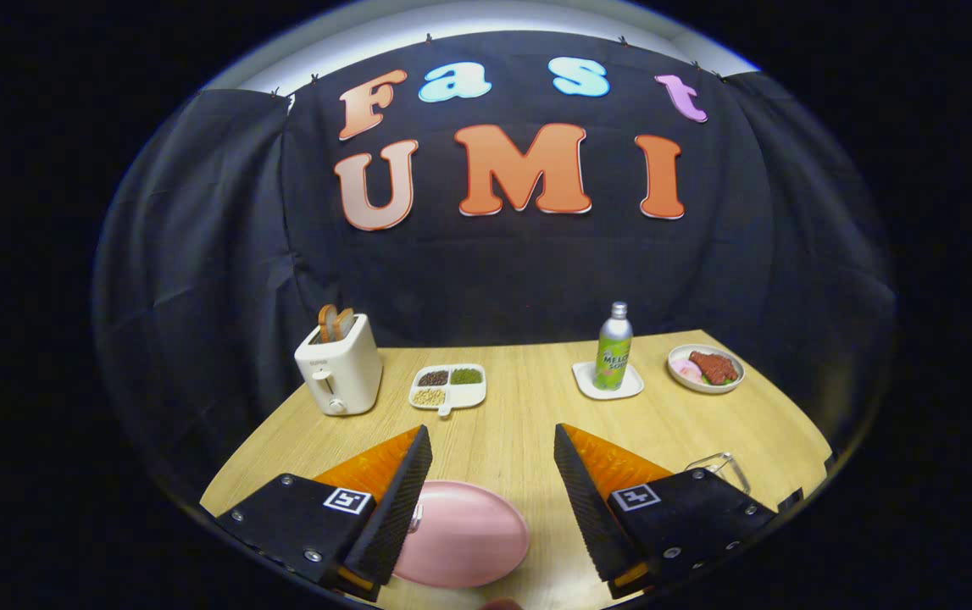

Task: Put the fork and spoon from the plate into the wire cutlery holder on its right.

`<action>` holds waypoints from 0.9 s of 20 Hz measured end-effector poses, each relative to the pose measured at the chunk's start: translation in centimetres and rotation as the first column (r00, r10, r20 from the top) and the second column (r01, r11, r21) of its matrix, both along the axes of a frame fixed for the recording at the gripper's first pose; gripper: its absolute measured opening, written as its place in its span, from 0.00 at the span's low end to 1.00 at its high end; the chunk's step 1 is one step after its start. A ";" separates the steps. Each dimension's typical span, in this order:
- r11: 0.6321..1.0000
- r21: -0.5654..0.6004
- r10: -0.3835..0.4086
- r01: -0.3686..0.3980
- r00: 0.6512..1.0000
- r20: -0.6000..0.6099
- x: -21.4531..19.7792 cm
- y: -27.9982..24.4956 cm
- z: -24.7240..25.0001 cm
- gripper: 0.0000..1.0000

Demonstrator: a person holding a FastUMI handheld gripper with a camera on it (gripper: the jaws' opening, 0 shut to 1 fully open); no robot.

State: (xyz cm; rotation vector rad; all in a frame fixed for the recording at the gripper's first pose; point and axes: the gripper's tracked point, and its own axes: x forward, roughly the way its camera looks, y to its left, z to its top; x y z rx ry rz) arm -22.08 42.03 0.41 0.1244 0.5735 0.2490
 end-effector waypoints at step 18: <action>0.960 -0.079 0.181 -0.268 0.812 -0.554 -9.9 7.6 -14.5 0.85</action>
